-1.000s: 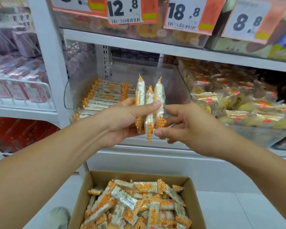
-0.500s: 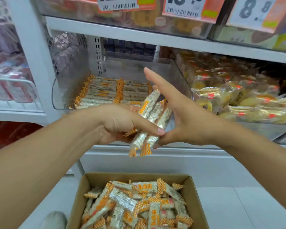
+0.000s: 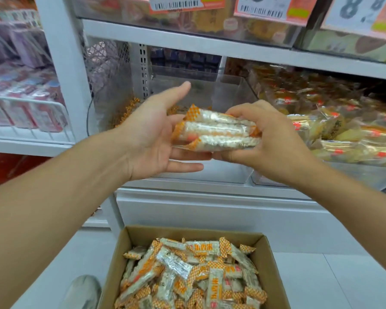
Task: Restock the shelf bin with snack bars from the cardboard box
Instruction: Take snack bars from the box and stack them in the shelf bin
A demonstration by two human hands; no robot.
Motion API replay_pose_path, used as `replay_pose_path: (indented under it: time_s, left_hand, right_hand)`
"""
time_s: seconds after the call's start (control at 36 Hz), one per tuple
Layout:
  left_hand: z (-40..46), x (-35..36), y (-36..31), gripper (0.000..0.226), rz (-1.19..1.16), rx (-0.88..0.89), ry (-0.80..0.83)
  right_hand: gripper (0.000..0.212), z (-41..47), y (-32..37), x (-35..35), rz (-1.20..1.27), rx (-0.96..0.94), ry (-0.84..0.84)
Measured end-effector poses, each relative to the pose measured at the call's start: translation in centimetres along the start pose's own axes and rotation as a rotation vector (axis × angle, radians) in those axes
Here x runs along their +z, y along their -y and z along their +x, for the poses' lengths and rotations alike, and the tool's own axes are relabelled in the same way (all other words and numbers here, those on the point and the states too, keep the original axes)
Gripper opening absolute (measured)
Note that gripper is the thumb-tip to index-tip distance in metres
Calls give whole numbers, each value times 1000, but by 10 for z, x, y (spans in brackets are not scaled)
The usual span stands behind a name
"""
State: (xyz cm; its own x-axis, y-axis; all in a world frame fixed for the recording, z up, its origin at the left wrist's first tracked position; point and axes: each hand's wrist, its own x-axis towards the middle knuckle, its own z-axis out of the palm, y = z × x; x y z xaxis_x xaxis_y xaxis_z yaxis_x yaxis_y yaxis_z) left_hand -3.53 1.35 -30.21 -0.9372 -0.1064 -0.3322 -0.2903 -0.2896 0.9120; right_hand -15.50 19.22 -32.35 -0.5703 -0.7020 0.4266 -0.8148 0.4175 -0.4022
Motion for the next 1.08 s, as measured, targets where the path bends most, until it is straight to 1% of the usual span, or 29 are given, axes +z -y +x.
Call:
replay_pose_path:
  time_s: [0.06,0.11,0.19,0.25,0.28,0.33,0.36,0.39,0.42,0.47,0.5,0.56,0.58,0.64,0.67,0.69,0.75,0.81,0.86,0.94,1.0,1.08]
  left_hand:
    - [3,4,4,62,-75,71,-107]
    - [8,15,10,57,-186,135,-172]
    - [19,23,14,54,-345,199,-234]
    - [25,20,12,60,-330,224,-237]
    - [27,16,10,66,-283,224,-216]
    - [28,9,2,76,-179,225,-168]
    - [27,3,-3,77,-130,246,-196]
    - [28,-6,-8,74,-65,291,-284]
    - [29,-16,-14,65,43,356,-409]
    - [32,-39,-20,43,416,488,-630]
    - [33,-50,-19,37,637,530,-676]
    - [32,-68,-11,36,1012,520,-635]
    - [32,-75,-6,37,1132,495,-596]
    - [34,-84,3,38,1242,480,-542]
    - [36,-88,6,38,1262,484,-517]
    - [37,-91,9,37,1285,482,-488]
    - [39,-97,15,38,1339,479,-438]
    - [39,-104,21,41,1372,491,-393]
    - [38,-111,26,43,1388,499,-370]
    - [35,-114,28,45,1374,528,-351]
    - [33,-114,28,45,1363,554,-340]
    - [31,-117,30,43,1362,569,-334]
  right_hand:
    - [65,2,2,3,-14,41,-1]
    - [65,3,6,8,-35,30,33]
    - [72,5,7,16,-78,4,102]
    - [76,9,8,16,-91,3,124]
    - [78,12,8,15,-88,-5,130]
    - [72,21,8,11,-90,-24,130]
    - [67,27,8,7,-89,-22,120]
    - [62,35,7,4,-64,1,115]
    - [56,43,6,-1,-9,45,126]
    - [46,61,3,-6,111,152,218]
    - [47,69,0,-7,111,195,294]
    - [60,87,-9,-2,-42,216,471]
    - [70,94,-11,2,-137,207,548]
    - [83,106,-13,12,-214,213,659]
    - [85,109,-14,17,-215,229,698]
    - [83,112,-14,22,-219,233,733]
    - [73,114,-14,33,-283,191,796]
    - [62,114,-12,46,-385,110,819]
    - [57,115,-11,57,-440,52,774]
    - [76,118,-9,67,-512,-5,730]
    - [76,119,-7,70,-561,-29,736]
    - [74,117,-4,76,-547,-35,741]
